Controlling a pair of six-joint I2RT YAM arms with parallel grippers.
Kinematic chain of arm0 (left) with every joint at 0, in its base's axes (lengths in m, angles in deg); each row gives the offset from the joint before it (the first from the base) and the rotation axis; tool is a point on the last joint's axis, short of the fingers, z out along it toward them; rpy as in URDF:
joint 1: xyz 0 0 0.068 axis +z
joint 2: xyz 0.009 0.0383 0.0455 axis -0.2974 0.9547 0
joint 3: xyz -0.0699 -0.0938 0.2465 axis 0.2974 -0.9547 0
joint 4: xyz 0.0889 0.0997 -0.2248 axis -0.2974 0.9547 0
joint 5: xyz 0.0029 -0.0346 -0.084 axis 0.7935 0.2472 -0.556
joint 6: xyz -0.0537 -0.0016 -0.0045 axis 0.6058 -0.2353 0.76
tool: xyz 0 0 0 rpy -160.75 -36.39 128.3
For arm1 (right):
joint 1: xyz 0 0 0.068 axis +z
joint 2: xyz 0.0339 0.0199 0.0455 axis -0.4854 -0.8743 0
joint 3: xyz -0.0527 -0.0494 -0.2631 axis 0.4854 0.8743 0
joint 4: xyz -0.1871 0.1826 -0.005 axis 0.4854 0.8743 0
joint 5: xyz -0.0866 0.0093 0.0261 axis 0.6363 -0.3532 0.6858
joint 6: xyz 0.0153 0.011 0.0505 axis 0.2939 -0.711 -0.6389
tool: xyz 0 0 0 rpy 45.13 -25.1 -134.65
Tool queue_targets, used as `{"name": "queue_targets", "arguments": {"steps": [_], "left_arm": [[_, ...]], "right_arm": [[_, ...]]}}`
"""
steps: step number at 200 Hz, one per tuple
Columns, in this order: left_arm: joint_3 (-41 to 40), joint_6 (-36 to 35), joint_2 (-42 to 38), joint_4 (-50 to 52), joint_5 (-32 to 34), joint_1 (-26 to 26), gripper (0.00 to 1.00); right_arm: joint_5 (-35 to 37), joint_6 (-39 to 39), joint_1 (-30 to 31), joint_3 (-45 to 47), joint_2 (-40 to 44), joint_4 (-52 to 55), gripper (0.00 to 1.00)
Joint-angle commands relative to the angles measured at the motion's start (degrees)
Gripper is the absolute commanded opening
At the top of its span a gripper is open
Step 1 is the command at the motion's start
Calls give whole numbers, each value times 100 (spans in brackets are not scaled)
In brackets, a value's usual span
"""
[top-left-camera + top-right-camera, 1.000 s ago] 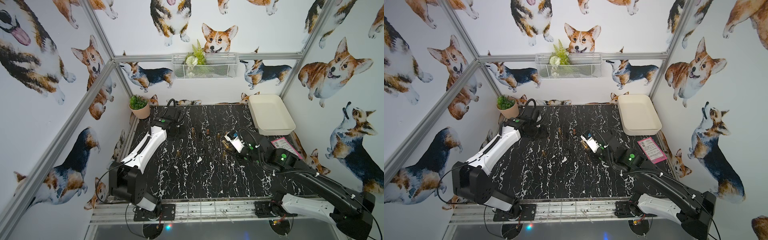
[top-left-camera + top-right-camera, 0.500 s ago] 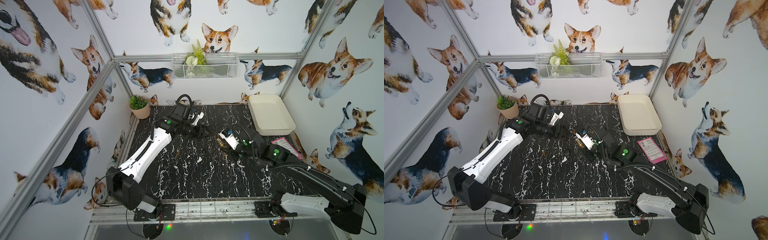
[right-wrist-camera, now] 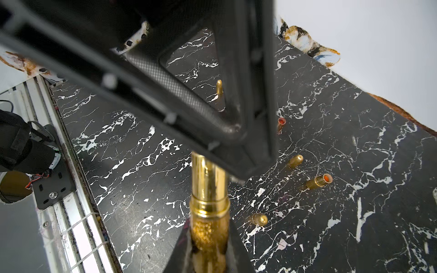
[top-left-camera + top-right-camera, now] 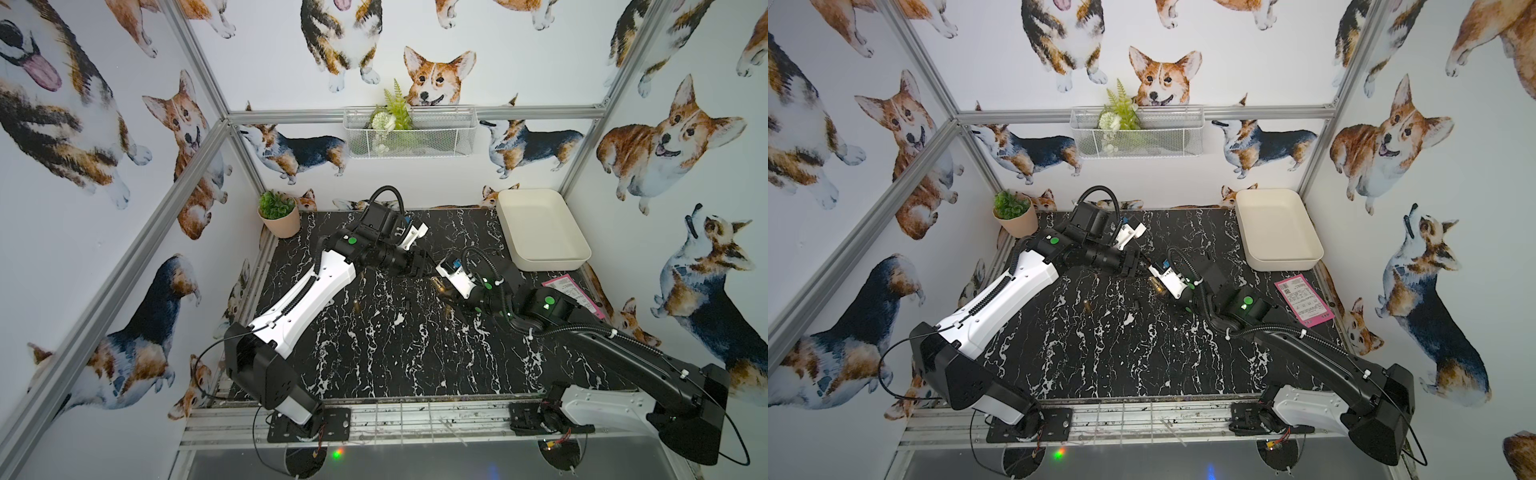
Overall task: Open the lipstick cap
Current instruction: Place the lipstick at the center of the board.
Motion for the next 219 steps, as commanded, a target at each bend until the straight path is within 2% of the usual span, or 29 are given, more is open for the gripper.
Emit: {"name": "queue_targets", "arguments": {"steps": [1, 17, 49, 219], "left_arm": [[12, -108, 29, 167, -65, -46, 52], [0, -123, 44, 168, -83, -43, 49], [12, -127, 66, 203, -126, -57, 36], [282, -448, 314, 763, -176, -92, 22]], "right_arm": [[1, 19, 16, -14, 18, -117, 3], [10, 17, 14, -16, 19, -127, 3], [45, 29, 17, -18, -29, -118, 3], [85, 65, 13, -137, -174, -66, 4]]}}
